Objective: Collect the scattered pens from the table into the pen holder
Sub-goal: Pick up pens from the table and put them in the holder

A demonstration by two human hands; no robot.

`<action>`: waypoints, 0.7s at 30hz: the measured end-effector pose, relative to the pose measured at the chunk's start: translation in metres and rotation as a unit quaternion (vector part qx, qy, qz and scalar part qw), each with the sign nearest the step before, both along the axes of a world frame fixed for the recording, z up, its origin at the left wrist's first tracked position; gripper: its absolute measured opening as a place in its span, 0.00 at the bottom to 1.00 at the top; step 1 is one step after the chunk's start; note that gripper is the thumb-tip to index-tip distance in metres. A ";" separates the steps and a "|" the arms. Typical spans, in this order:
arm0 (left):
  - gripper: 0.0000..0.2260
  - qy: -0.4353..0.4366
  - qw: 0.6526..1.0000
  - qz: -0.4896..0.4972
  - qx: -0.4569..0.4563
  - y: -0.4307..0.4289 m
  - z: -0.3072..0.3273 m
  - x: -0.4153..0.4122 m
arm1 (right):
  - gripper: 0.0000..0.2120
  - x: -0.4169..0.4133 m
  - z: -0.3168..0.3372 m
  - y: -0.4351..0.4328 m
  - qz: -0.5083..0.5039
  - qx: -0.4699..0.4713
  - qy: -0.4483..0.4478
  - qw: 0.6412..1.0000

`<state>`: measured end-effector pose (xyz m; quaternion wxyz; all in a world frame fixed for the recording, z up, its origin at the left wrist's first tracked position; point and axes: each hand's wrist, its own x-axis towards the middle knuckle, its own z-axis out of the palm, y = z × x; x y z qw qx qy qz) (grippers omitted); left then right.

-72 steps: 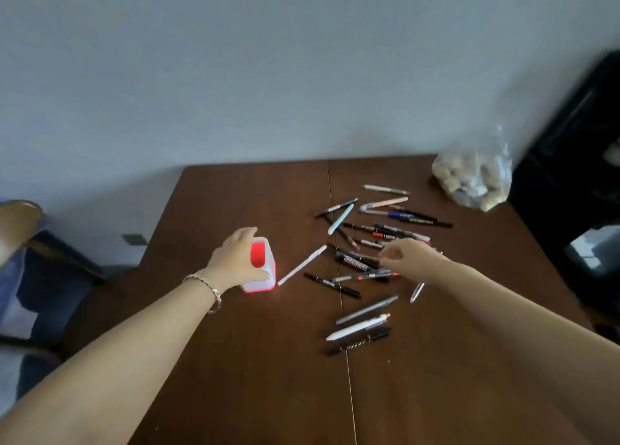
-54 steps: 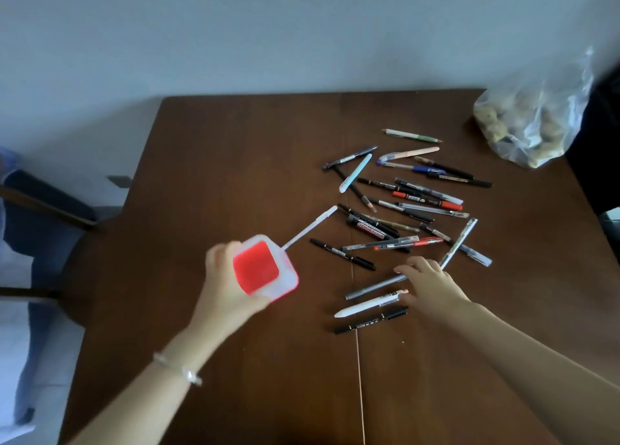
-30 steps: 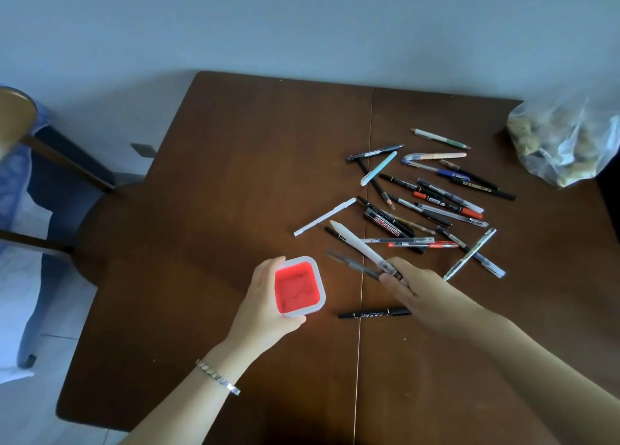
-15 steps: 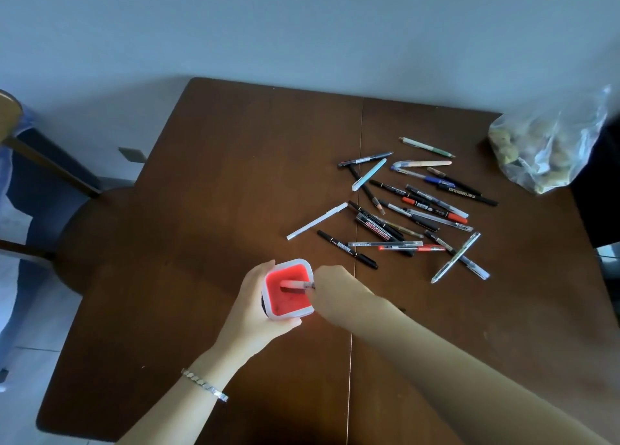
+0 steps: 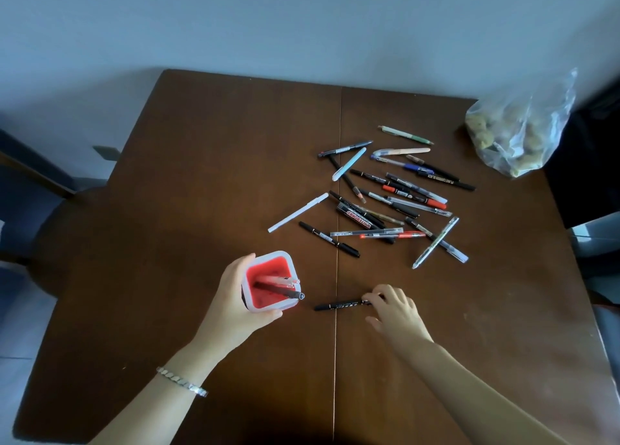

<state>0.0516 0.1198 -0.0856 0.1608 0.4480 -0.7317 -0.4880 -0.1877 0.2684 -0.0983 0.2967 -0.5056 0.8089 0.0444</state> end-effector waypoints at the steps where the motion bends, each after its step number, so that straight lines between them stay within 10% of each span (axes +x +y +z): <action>1: 0.39 -0.004 1.000 -0.001 0.001 -0.001 0.000 0.000 | 0.17 0.002 -0.007 -0.004 0.014 -0.021 0.014 1.000; 9: 0.39 -0.013 1.000 0.001 0.023 -0.001 0.004 -0.001 | 0.11 0.011 -0.005 -0.072 -0.126 -0.106 -0.032 0.986; 21: 0.39 -0.016 1.000 0.001 0.020 -0.001 0.003 0.000 | 0.17 0.004 -0.030 -0.089 -0.059 -0.103 0.049 0.992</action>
